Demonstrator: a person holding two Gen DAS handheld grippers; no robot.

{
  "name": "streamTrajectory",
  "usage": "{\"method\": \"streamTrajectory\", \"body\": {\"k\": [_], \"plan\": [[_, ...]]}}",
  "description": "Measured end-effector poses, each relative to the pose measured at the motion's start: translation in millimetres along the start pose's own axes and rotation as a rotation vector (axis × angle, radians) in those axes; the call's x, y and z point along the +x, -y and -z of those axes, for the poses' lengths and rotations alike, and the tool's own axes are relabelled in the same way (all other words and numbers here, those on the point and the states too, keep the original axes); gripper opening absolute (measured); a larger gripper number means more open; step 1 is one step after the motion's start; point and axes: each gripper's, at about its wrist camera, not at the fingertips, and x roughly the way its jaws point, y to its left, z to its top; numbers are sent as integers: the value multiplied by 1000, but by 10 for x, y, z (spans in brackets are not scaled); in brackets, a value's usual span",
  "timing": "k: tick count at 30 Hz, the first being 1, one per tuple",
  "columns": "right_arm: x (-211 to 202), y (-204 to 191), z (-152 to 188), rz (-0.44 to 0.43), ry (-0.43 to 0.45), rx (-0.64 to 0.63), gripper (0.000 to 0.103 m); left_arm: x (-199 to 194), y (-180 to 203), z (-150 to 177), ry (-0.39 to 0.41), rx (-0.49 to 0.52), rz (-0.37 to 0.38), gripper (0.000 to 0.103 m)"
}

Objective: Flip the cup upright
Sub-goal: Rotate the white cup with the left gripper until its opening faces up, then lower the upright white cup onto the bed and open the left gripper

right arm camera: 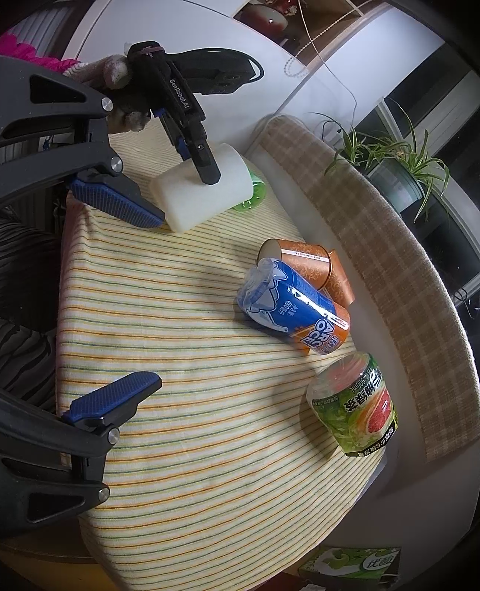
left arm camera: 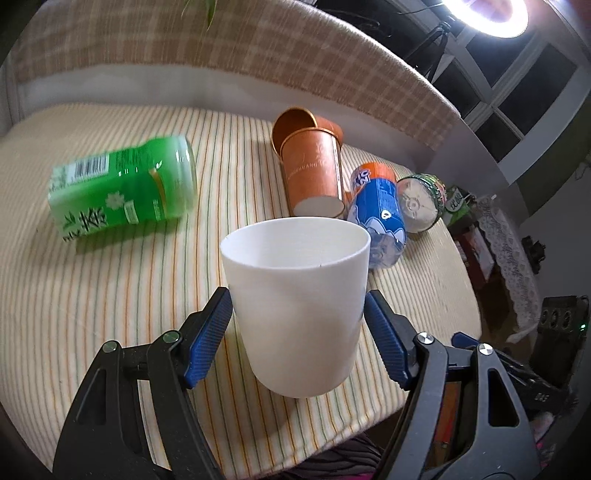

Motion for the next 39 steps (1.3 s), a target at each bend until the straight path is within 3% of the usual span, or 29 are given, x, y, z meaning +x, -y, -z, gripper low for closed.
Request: {"method": "streamTrajectory", "body": {"k": [6,16,32,39], "plan": [[-3,0,-2,1,2,3,83,-18,114,5,63,83,-76,75],[-28,16,-2,8,12,11,83,33,232,1,112,142,-136,75],[-50,-1,-2,27,23,-2,83,70,367,124,127,223,-168,75],[-52,-2,-2,26,23,-3,83,42,380,160,120,227,-145,75]]}}
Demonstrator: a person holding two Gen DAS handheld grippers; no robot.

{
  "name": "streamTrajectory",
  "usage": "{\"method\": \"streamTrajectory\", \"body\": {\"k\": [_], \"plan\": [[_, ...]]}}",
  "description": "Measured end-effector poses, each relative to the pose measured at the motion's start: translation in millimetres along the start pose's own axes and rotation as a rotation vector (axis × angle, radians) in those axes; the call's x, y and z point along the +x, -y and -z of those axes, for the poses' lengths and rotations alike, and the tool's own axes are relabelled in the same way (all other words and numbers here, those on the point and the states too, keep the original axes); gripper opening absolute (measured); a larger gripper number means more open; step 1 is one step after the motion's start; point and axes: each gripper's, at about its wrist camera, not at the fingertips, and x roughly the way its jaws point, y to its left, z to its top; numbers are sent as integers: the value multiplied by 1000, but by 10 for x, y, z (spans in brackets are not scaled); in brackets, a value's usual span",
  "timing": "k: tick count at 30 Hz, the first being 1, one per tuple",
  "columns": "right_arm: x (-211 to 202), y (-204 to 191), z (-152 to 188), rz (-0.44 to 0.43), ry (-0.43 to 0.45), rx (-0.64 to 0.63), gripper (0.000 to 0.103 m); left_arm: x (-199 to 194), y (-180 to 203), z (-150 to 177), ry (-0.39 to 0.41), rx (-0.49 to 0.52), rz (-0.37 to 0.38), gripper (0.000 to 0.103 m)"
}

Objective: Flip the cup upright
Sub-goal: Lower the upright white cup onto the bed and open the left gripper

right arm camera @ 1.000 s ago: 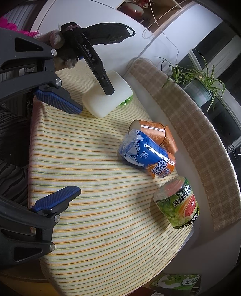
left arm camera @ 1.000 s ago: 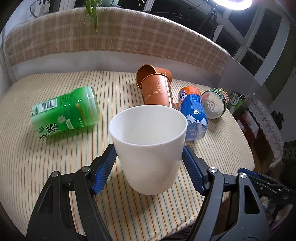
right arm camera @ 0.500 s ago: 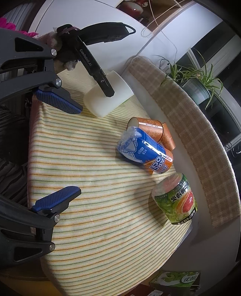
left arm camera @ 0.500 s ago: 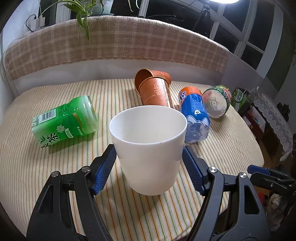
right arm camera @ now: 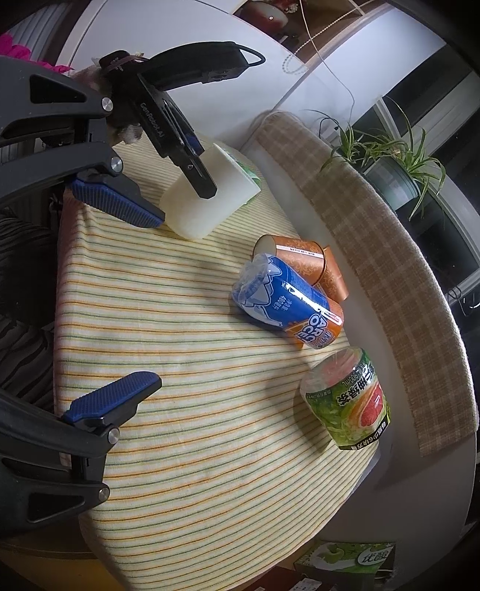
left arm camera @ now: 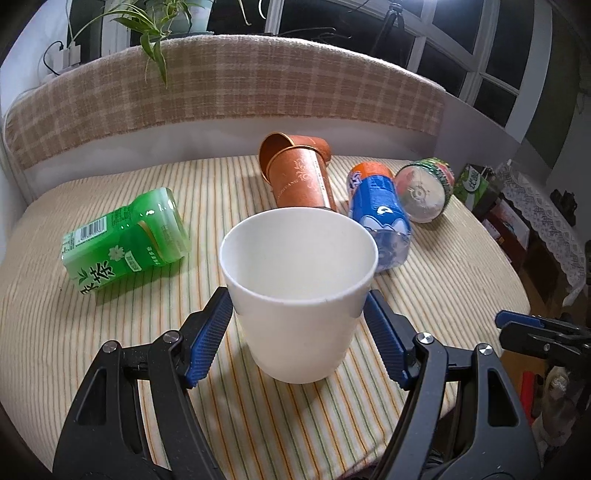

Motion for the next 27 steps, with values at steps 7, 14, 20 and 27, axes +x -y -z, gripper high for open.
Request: {"method": "streamTrajectory", "body": {"k": [7,14,20,27], "plan": [[12,-30,9,-1,1,-6,83,-53,22,49,-10,-1,27,77],[10,-39,13,-3,1,-8,83,-66,18,95,-36,-2,43,82],[-1,-72,21,-6,4,-19,82,-74,-19,189,-56,-1,36,83],[-60,-191,-14,20,46,-80,83,-252,-148,369,-36,-18,-8,83]]}}
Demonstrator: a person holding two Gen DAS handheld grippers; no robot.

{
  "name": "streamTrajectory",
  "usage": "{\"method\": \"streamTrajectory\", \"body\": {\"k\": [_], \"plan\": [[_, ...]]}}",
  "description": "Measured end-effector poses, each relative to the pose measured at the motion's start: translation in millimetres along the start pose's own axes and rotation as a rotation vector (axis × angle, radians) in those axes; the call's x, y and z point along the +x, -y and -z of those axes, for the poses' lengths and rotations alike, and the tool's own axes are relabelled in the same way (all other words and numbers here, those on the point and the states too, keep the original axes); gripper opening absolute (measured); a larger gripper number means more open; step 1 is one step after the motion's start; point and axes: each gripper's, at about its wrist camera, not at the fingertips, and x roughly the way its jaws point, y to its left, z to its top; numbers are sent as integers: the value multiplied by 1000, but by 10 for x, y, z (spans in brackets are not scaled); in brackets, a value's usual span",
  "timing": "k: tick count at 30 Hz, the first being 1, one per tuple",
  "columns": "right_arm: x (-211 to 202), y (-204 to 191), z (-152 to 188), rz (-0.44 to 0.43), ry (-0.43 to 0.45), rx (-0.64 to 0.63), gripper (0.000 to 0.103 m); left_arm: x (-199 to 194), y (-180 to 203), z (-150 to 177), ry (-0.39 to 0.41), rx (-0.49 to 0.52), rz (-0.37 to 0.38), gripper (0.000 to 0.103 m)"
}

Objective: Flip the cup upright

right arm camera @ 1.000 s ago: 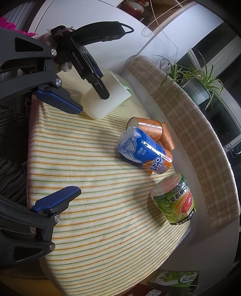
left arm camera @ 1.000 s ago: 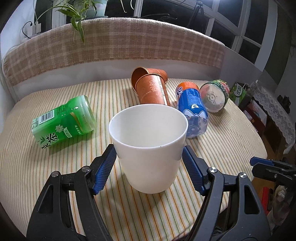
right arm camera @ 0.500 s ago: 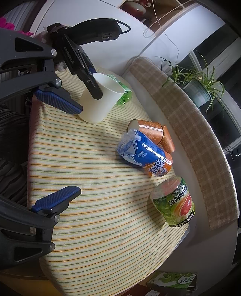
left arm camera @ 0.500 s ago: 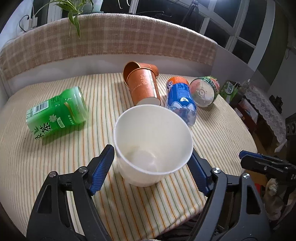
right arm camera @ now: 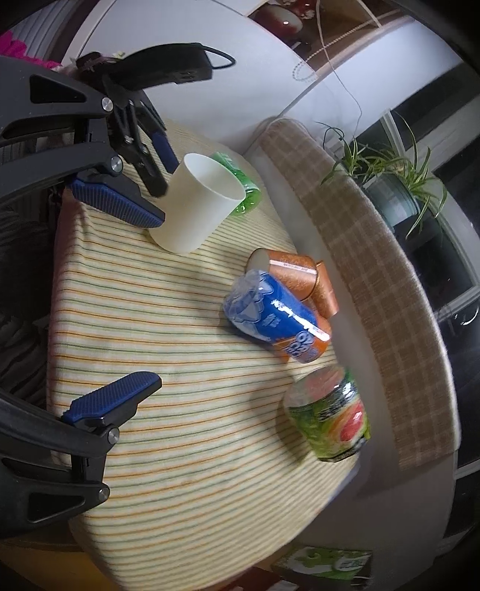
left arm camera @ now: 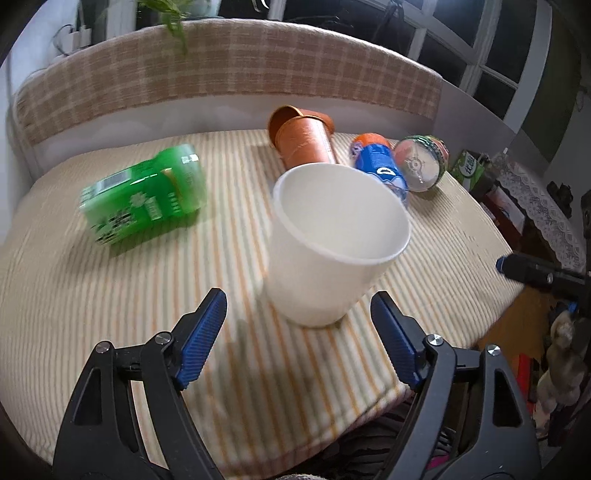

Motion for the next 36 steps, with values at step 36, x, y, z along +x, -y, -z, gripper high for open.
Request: {"method": "streamTrajectory", "body": {"k": [36], "plan": [[-404,-673,-46,170,375,-275,103,-1207,97,54,422,-53,-240,103]]}}
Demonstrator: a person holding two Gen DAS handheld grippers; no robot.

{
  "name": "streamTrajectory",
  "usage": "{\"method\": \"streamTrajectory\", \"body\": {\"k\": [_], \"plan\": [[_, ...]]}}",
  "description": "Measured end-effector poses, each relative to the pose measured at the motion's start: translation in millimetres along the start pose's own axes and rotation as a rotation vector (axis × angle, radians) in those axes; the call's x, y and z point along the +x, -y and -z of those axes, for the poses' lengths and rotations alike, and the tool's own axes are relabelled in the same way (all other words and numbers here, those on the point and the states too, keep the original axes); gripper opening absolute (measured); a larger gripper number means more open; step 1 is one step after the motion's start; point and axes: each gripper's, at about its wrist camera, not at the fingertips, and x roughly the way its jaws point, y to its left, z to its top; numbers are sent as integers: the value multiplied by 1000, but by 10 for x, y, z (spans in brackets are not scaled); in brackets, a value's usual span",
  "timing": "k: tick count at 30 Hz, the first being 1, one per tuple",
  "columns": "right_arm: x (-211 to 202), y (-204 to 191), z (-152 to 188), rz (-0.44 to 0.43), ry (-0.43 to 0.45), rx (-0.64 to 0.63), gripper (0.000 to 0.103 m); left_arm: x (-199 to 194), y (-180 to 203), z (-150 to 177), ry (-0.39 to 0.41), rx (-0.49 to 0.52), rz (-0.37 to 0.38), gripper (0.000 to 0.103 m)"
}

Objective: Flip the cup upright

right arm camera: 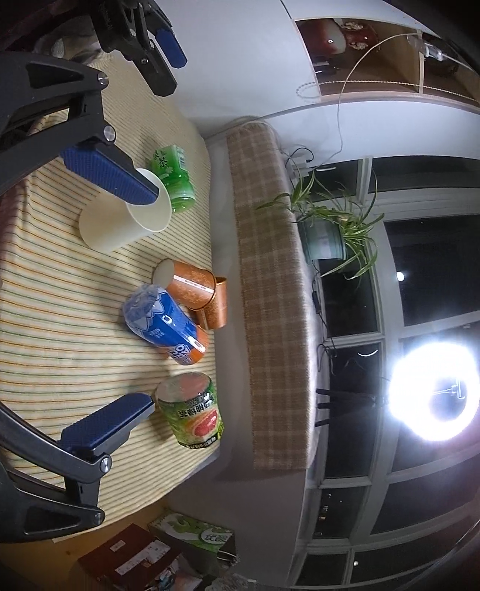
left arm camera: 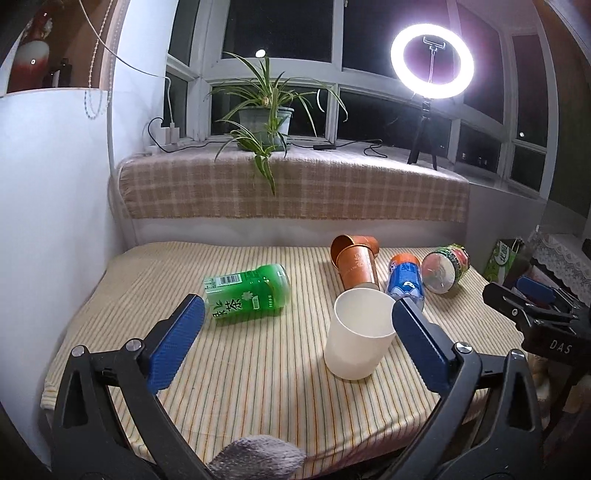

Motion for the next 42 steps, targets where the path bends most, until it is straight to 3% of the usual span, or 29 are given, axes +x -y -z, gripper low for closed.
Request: {"method": "streamTrajectory", "body": {"k": [42], "plan": [[77,60,8,1,-25,27,103,-49,-71,-104,36,-4,-21,103]]}}
